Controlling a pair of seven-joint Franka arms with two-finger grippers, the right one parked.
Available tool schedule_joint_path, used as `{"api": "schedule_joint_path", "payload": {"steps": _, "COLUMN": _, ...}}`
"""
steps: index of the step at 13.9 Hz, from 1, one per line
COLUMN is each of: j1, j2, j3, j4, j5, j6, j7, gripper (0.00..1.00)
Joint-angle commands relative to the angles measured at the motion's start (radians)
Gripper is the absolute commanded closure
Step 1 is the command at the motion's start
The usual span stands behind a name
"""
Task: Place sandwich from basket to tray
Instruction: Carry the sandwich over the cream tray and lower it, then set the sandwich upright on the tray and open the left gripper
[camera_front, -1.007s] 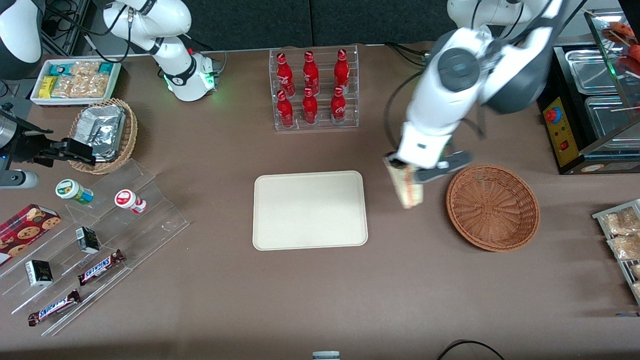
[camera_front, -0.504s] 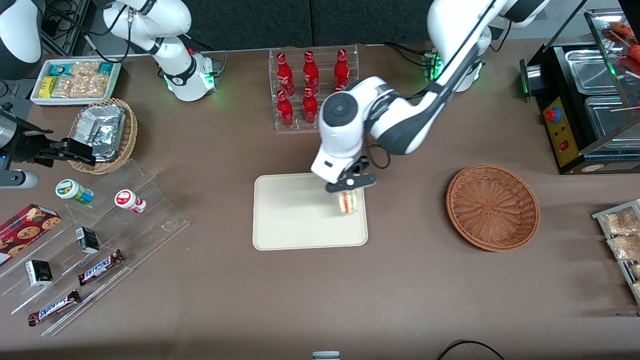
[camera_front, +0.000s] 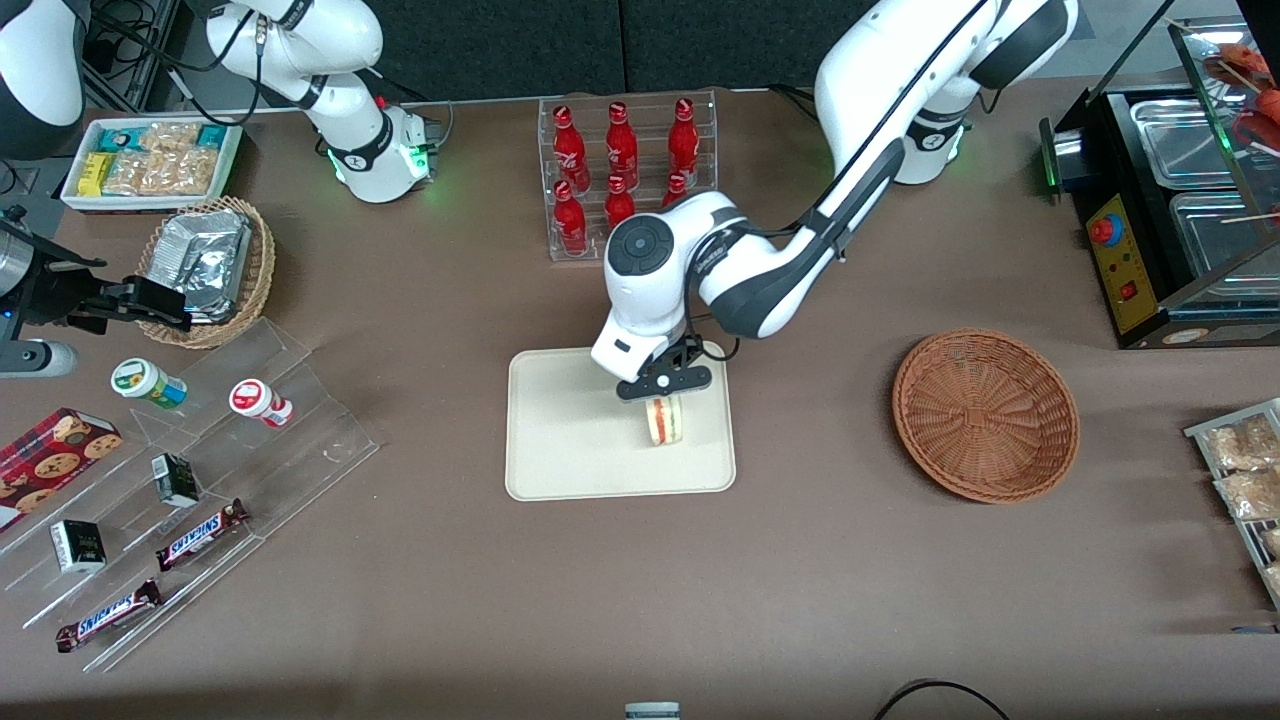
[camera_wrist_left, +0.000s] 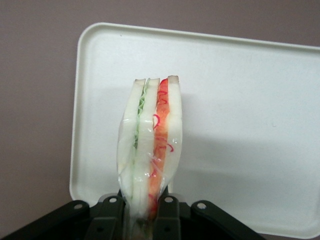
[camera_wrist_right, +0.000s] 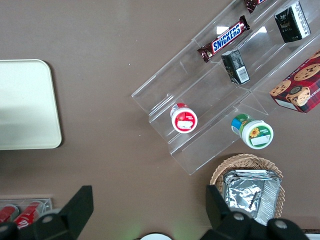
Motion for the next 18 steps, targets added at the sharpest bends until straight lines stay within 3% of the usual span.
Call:
{"api": "schedule_joint_path", "payload": {"steps": 1, "j1": -0.027, "j2": 0.060, "j3": 0.009, "j4": 0.039, "j5": 0.065, "j6": 0.013, "j7": -0.054, "gripper": 0.78}}
{"api": "schedule_joint_path", "payload": {"steps": 6, "j1": -0.050, "j2": 0.093, "j3": 0.009, "j4": 0.038, "j5": 0.105, "j6": 0.039, "j7": -0.086, "gripper": 0.75}}
{"api": "schedule_joint_path", "payload": {"steps": 7, "j1": -0.051, "j2": 0.093, "j3": 0.009, "j4": 0.038, "j5": 0.107, "j6": 0.039, "j7": -0.084, "gripper": 0.62}}
{"api": "schedule_joint_path", "payload": {"steps": 8, "j1": -0.051, "j2": 0.095, "j3": 0.009, "j4": 0.038, "j5": 0.107, "j6": 0.039, "j7": -0.084, "gripper": 0.21}}
{"api": "schedule_joint_path", "payload": {"steps": 9, "j1": -0.051, "j2": 0.093, "j3": 0.009, "j4": 0.038, "j5": 0.108, "j6": 0.039, "j7": -0.086, "gripper": 0.00}}
{"api": "schedule_joint_path", "payload": {"steps": 14, "j1": -0.028, "j2": -0.003, "j3": 0.009, "j4": 0.041, "j5": 0.091, "j6": -0.051, "j7": -0.089, "gripper": 0.00}}
{"api": "schedule_joint_path", "payload": {"steps": 18, "j1": 0.083, "j2": -0.181, "j3": 0.009, "j4": 0.041, "j5": -0.016, "j6": -0.204, "j7": -0.098, "gripper": 0.00}}
